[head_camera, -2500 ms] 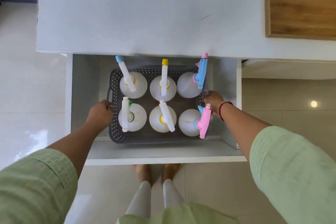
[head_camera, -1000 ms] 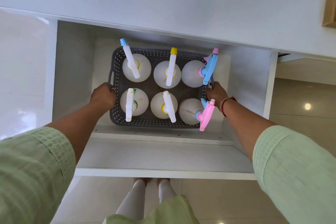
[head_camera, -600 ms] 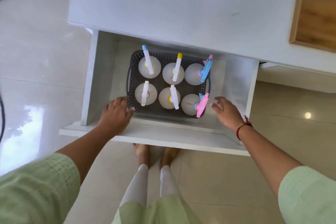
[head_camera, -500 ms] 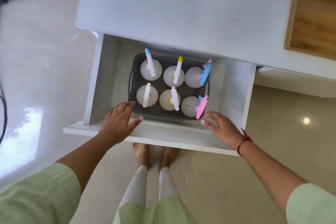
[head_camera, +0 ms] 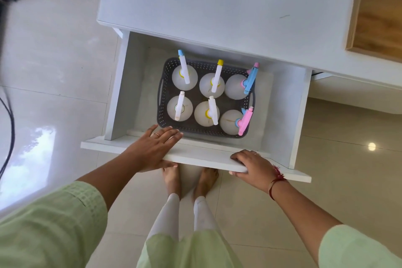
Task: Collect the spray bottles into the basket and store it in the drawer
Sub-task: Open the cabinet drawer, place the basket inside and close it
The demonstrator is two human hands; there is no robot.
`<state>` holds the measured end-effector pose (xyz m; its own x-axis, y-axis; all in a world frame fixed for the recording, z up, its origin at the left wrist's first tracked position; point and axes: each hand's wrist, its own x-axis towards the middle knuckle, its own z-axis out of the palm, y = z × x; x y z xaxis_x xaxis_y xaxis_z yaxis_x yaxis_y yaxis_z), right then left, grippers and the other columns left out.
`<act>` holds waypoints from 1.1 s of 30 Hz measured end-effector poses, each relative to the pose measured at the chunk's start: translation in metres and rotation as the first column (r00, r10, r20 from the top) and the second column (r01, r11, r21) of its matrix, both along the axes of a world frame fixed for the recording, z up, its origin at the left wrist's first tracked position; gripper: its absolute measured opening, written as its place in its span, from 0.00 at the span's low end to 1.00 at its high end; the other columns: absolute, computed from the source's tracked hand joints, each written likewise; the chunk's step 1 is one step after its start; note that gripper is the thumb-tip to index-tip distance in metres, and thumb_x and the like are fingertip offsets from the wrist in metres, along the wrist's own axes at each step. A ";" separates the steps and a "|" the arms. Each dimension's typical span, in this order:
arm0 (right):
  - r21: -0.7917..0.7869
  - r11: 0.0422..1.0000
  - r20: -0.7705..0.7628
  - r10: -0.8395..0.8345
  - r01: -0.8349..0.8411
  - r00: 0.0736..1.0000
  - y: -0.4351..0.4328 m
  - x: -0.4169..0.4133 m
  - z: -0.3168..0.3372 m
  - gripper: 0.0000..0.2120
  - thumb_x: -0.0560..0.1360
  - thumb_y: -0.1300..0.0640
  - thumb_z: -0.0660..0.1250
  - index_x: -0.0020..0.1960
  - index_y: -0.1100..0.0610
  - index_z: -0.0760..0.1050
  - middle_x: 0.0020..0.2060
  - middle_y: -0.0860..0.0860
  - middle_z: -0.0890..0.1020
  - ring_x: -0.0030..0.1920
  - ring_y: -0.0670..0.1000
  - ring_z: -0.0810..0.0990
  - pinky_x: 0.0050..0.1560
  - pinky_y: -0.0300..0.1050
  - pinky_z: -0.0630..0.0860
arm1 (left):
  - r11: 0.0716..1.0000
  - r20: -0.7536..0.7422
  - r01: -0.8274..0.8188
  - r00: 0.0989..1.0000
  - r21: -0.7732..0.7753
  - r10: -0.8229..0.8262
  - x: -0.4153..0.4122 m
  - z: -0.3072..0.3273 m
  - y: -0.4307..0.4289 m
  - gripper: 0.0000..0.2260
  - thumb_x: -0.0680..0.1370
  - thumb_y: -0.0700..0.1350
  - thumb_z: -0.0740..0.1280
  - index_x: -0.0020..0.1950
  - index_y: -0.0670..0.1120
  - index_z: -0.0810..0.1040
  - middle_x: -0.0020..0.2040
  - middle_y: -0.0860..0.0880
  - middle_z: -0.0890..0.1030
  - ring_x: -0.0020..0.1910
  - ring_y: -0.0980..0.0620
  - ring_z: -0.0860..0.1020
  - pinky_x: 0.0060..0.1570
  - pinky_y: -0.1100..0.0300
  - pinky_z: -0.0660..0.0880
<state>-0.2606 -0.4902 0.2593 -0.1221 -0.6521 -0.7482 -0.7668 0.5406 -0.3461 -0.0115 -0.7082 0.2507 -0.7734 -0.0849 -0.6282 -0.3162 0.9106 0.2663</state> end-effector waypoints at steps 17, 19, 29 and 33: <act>-0.177 0.981 -0.185 -0.110 0.077 0.977 -0.054 -0.044 0.009 0.33 0.66 0.41 0.74 0.66 0.55 0.72 0.59 0.54 0.77 0.61 0.57 0.73 0.62 0.50 0.72 | 0.923 -0.219 -0.122 0.975 -0.364 0.043 -0.041 0.013 -0.038 0.40 0.73 0.70 0.40 0.77 0.44 0.42 0.77 0.44 0.44 0.76 0.42 0.43 0.69 0.32 0.43; -0.239 0.966 -0.251 -0.163 0.102 0.954 -0.064 -0.048 0.012 0.36 0.64 0.41 0.76 0.66 0.56 0.72 0.59 0.55 0.77 0.60 0.59 0.73 0.61 0.52 0.73 | 0.910 -0.246 -0.182 0.965 -0.372 0.093 -0.048 0.012 -0.043 0.40 0.73 0.70 0.41 0.77 0.45 0.40 0.77 0.45 0.39 0.76 0.43 0.40 0.70 0.33 0.40; -0.399 0.911 -0.594 -0.171 -0.103 0.786 -0.104 -0.067 0.018 0.59 0.59 0.42 0.78 0.78 0.50 0.45 0.78 0.57 0.53 0.77 0.60 0.54 0.73 0.63 0.45 | 0.849 -0.365 -0.323 0.916 -0.418 0.168 -0.086 0.014 -0.072 0.41 0.75 0.67 0.53 0.77 0.44 0.39 0.79 0.44 0.41 0.75 0.44 0.36 0.69 0.34 0.38; -0.340 0.924 -0.654 -0.100 -0.174 0.750 -0.126 -0.083 0.021 0.62 0.59 0.43 0.79 0.78 0.52 0.41 0.78 0.57 0.48 0.78 0.59 0.49 0.72 0.65 0.41 | 0.828 -0.402 -0.384 0.890 -0.409 0.215 -0.104 0.015 -0.084 0.42 0.76 0.65 0.56 0.77 0.44 0.39 0.79 0.44 0.42 0.77 0.43 0.41 0.70 0.34 0.40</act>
<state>-0.3434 -0.6166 0.2804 -0.4554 -0.8666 -0.2040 -0.8901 0.4482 0.0831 -0.1154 -0.7925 0.2653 -0.8099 -0.5618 -0.1688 -0.5660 0.8240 -0.0268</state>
